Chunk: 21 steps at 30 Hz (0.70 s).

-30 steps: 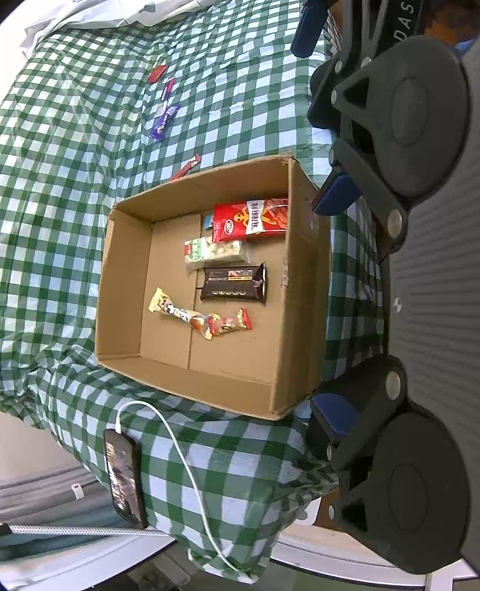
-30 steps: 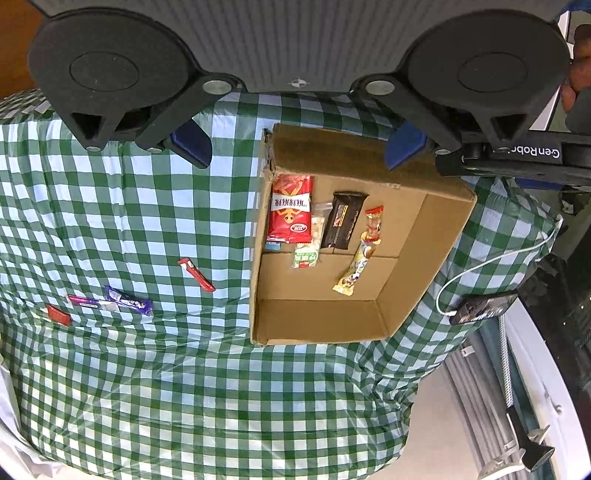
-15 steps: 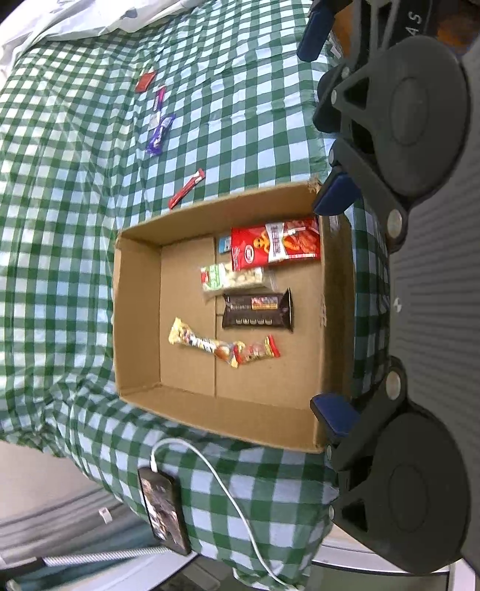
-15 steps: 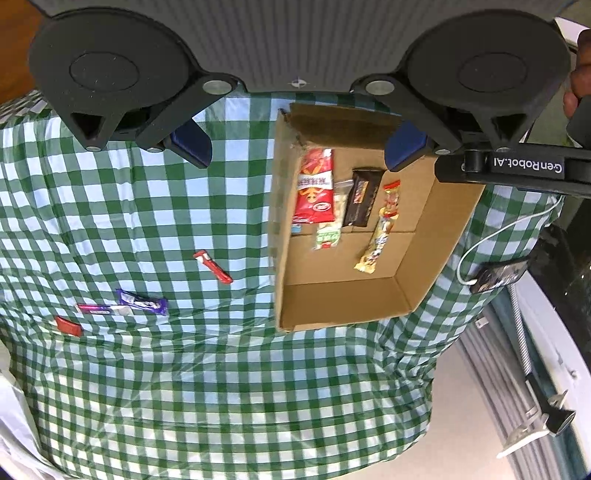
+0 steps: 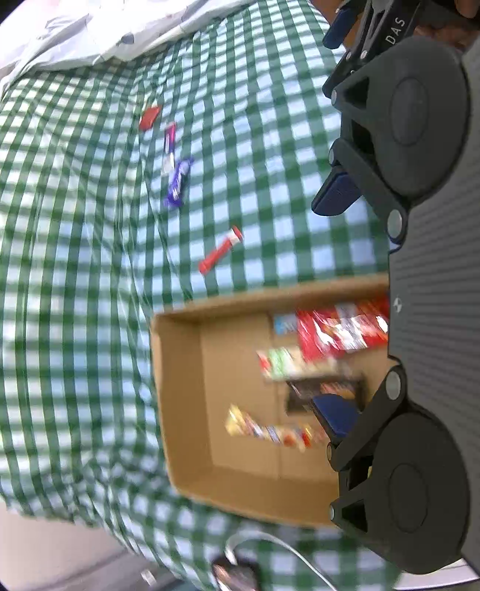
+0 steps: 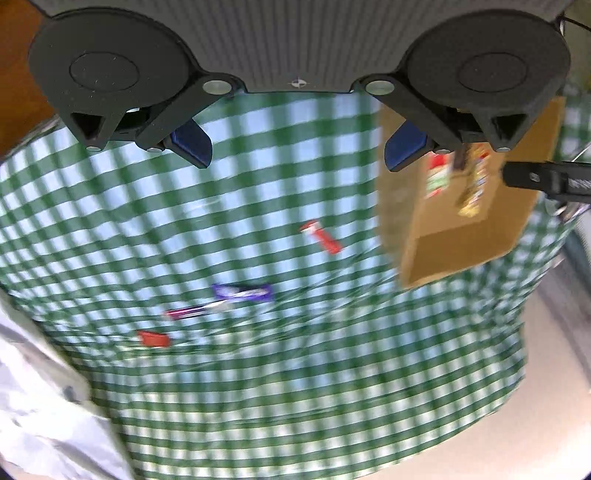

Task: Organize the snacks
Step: 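Grasp the red stick with the left tool while the right tool grasps the purple tube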

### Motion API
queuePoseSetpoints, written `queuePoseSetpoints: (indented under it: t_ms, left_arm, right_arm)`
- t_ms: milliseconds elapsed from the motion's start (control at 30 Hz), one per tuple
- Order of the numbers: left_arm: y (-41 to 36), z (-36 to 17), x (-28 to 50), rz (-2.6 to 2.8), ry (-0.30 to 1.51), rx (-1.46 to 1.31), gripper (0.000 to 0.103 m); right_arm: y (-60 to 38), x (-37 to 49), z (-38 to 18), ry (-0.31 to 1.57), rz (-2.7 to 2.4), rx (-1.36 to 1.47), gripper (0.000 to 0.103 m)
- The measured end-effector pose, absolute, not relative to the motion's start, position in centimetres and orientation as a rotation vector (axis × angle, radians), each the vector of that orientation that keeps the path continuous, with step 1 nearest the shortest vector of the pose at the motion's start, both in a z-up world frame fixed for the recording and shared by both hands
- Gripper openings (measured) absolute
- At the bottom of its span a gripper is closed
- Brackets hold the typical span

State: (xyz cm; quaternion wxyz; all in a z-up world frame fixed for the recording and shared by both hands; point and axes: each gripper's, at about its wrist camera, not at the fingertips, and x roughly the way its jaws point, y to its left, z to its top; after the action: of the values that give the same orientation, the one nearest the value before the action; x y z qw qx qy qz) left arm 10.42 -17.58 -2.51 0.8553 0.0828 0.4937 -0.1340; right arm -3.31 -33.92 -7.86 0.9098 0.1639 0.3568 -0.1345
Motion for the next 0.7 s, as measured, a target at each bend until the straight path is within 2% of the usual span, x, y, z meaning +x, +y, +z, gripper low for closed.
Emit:
queuePoseSetpoints:
  t_ms: [167,300,567,700]
  left_arm:
    - [-23.7,-4.6,15.2,-0.337,1.082,0.178,0.103]
    - [-28.9,-7.8,19.3,-0.343,1.095,0.283,0.103]
    - [-33.9,-16.6,28.5,-0.271,1.257,0.213,0.103]
    - [-35.5,-20.4,31.5,-0.217,1.28,0.197,0.103]
  right_arm:
    - [-40.4,-1.5,-8.8,0.721,-0.37,0.363,0.099]
    - [-45.6,1.7,-9.8,0.701,-0.422,0.35,0.099]
    - [-53.8,12.1,-15.1,0.696,-0.431,0.297,0.099]
    - [-58.3,18.2,-18.4,0.709,-0.462,0.386,0.099]
